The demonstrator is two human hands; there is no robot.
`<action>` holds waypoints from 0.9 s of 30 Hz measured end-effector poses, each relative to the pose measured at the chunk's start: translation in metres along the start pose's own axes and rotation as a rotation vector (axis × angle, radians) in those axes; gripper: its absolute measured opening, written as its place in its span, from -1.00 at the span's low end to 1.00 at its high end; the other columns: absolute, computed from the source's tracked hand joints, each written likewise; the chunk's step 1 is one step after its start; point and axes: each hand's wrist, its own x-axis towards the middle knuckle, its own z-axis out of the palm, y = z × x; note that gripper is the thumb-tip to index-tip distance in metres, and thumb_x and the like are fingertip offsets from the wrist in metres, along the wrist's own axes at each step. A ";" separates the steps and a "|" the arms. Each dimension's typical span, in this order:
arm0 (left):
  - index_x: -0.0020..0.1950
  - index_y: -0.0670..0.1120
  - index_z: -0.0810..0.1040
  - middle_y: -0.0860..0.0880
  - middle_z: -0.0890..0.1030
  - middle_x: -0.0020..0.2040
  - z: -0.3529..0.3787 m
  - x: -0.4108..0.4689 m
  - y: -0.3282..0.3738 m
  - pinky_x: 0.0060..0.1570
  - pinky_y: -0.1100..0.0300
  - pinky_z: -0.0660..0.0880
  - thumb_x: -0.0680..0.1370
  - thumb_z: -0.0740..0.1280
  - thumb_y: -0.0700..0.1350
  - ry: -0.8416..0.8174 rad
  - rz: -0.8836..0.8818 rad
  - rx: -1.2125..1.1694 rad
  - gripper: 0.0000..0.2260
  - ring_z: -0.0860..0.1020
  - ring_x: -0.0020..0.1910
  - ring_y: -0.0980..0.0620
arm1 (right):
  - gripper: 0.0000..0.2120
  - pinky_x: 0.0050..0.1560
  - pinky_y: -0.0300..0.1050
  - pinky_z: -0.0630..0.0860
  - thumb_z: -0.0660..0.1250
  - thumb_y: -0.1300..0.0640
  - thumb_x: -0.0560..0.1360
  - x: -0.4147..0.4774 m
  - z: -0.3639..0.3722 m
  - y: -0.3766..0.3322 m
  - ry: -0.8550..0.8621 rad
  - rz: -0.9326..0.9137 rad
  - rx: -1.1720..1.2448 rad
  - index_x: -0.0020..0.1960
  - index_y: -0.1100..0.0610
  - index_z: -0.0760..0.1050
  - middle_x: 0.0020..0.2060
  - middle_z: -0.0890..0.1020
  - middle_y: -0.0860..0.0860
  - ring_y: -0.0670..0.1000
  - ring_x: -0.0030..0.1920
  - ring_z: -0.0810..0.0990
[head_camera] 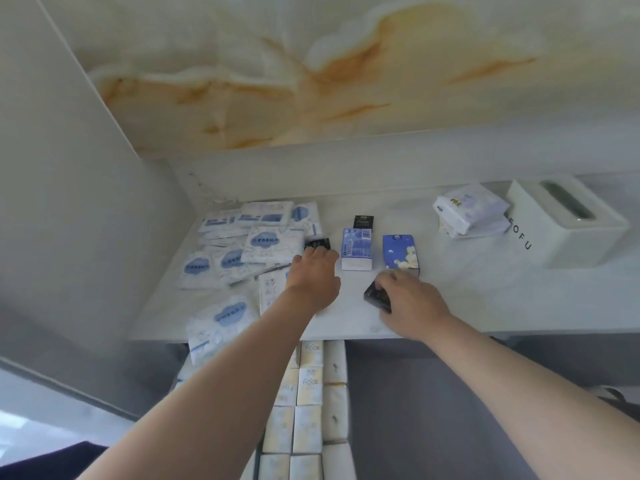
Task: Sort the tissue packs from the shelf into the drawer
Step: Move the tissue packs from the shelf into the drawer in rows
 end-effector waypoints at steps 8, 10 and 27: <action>0.43 -0.06 0.29 -0.03 0.32 0.41 0.008 0.043 -0.023 0.35 0.02 0.25 0.51 0.26 -0.13 -0.036 0.049 0.170 -0.52 0.26 0.40 -0.08 | -0.45 0.03 0.01 0.39 0.23 -0.11 0.35 0.070 -0.017 -0.023 0.268 -0.071 -0.031 0.26 0.14 0.50 0.03 0.53 0.12 0.19 0.04 0.48; 0.45 -0.06 0.26 -0.03 0.31 0.43 0.011 0.049 -0.030 0.32 0.03 0.27 0.51 0.26 -0.13 -0.055 0.053 0.184 -0.50 0.28 0.37 -0.09 | -0.49 0.06 0.01 0.39 0.31 -0.07 0.40 0.093 -0.026 -0.020 0.230 -0.038 0.032 0.28 0.14 0.49 0.08 0.50 0.14 0.19 0.08 0.46; 0.24 -0.07 0.46 -0.09 0.47 0.20 0.041 0.091 -0.035 0.23 0.05 0.30 0.57 0.28 -0.10 0.037 0.064 0.272 -0.75 0.40 0.20 -0.11 | -0.51 0.44 0.06 0.26 0.28 0.14 0.57 0.198 -0.015 0.039 -0.205 -0.069 0.110 0.46 -0.18 0.37 0.51 0.24 0.08 0.21 0.43 0.29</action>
